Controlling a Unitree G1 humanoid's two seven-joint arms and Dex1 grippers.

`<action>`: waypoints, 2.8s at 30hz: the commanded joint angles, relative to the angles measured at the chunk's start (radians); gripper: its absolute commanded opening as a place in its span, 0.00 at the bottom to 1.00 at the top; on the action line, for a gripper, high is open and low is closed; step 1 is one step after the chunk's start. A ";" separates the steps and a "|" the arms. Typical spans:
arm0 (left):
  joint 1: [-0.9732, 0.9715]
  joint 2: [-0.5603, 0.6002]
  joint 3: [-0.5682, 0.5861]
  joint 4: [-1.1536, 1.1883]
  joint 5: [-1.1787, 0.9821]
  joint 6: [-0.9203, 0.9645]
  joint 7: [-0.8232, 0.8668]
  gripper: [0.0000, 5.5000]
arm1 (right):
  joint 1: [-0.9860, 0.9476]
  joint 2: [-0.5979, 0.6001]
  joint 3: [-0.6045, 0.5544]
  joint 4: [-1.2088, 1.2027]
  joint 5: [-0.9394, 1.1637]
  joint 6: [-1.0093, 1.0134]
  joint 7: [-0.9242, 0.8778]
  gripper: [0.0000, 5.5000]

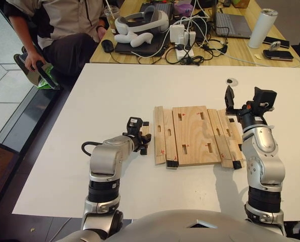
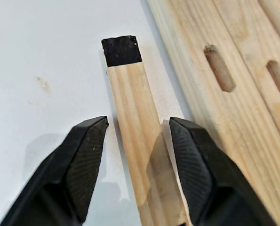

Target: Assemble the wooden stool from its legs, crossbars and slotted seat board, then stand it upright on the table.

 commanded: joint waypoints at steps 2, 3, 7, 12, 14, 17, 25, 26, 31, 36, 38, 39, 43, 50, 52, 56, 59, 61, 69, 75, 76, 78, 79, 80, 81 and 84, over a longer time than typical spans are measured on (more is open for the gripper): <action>0.064 0.057 -0.078 0.010 -0.015 0.022 -0.003 0.31 | -0.009 -0.001 -0.012 -0.016 -0.012 -0.003 -0.023 0.87; 0.068 0.066 -0.090 0.005 -0.016 0.016 -0.002 0.29 | -0.012 -0.003 -0.013 -0.016 -0.014 -0.003 -0.026 0.87; 0.081 0.094 -0.130 -0.008 -0.014 -0.018 0.009 0.24 | -0.024 -0.009 -0.017 -0.012 -0.019 -0.001 -0.027 0.87; 0.037 0.184 -0.160 0.009 0.088 -0.220 0.081 0.23 | -0.042 -0.006 -0.017 -0.009 0.001 0.024 -0.023 0.87; 0.004 0.234 -0.165 0.017 0.141 -0.305 0.107 0.23 | -0.065 0.003 -0.023 -0.008 0.039 0.052 -0.011 0.87; -0.080 0.285 -0.127 0.024 0.224 -0.482 0.167 0.23 | -0.118 0.009 -0.050 -0.012 0.172 0.118 0.050 0.87; -0.161 0.253 -0.186 -0.082 0.266 -0.937 0.141 0.23 | -0.272 -0.106 -0.174 -0.011 0.702 0.373 0.313 0.87; -0.155 0.237 -0.201 -0.096 0.257 -0.968 0.128 0.23 | -0.297 -0.143 -0.192 -0.002 0.762 0.401 0.352 0.87; -0.129 0.174 -0.276 -0.148 0.265 -1.046 0.089 0.23 | -0.416 -0.254 -0.227 0.069 0.938 0.470 0.449 0.87; -0.152 0.141 -0.309 -0.158 0.296 -1.073 0.063 0.23 | -0.439 -0.272 -0.168 0.097 0.935 0.467 0.490 0.87; -0.161 0.134 -0.309 -0.161 0.300 -1.077 0.050 0.23 | -0.435 -0.271 -0.130 0.102 0.907 0.453 0.508 0.87; -0.164 0.129 -0.308 -0.163 0.301 -1.079 0.046 0.23 | -0.435 -0.268 -0.115 0.107 0.896 0.447 0.514 0.87; -0.177 0.105 -0.313 -0.172 0.305 -1.078 0.028 0.23 | -0.445 -0.248 -0.052 0.156 0.824 0.401 0.542 0.87; -0.149 0.088 -0.343 -0.172 0.328 -1.089 0.001 0.23 | -0.529 -0.190 -0.012 0.241 0.759 0.326 0.561 0.78; -0.145 0.089 -0.352 -0.166 0.336 -1.094 -0.005 0.23 | -0.547 -0.171 -0.017 0.254 0.762 0.315 0.556 0.73; -0.138 0.087 -0.354 -0.164 0.346 -1.097 -0.015 0.23 | -0.553 -0.156 -0.028 0.254 0.782 0.320 0.559 0.63; -0.137 0.084 -0.350 -0.163 0.351 -1.095 -0.016 0.23 | -0.547 -0.156 -0.034 0.246 0.800 0.336 0.561 0.55; -0.138 0.083 -0.347 -0.162 0.354 -1.095 -0.017 0.23 | -0.540 -0.160 -0.035 0.239 0.812 0.346 0.564 0.48; -0.142 0.086 -0.332 -0.151 0.357 -1.105 -0.024 0.23 | -0.527 -0.173 -0.028 0.226 0.812 0.368 0.584 0.22; -0.135 0.086 -0.327 -0.148 0.359 -1.113 -0.031 0.23 | -0.520 -0.167 -0.030 0.222 0.816 0.368 0.582 0.07; -0.135 0.085 -0.326 -0.147 0.358 -1.113 -0.032 0.23 | -0.519 -0.166 -0.031 0.222 0.816 0.367 0.582 0.07; -0.134 0.083 -0.325 -0.145 0.357 -1.113 -0.033 0.23 | -0.517 -0.166 -0.033 0.221 0.818 0.366 0.584 0.07; -0.135 0.084 -0.325 -0.144 0.359 -1.115 -0.034 0.23 | -0.517 -0.166 -0.035 0.222 0.818 0.364 0.585 0.07; -0.135 0.085 -0.325 -0.143 0.359 -1.115 -0.036 0.23 | -0.517 -0.165 -0.037 0.222 0.818 0.362 0.585 0.07; -0.133 0.087 -0.324 -0.143 0.352 -1.115 -0.042 0.23 | -0.519 -0.164 -0.039 0.225 0.817 0.359 0.585 0.07; -0.114 0.091 -0.323 -0.156 0.310 -1.117 -0.076 0.31 | -0.518 -0.158 -0.040 0.227 0.809 0.349 0.576 0.07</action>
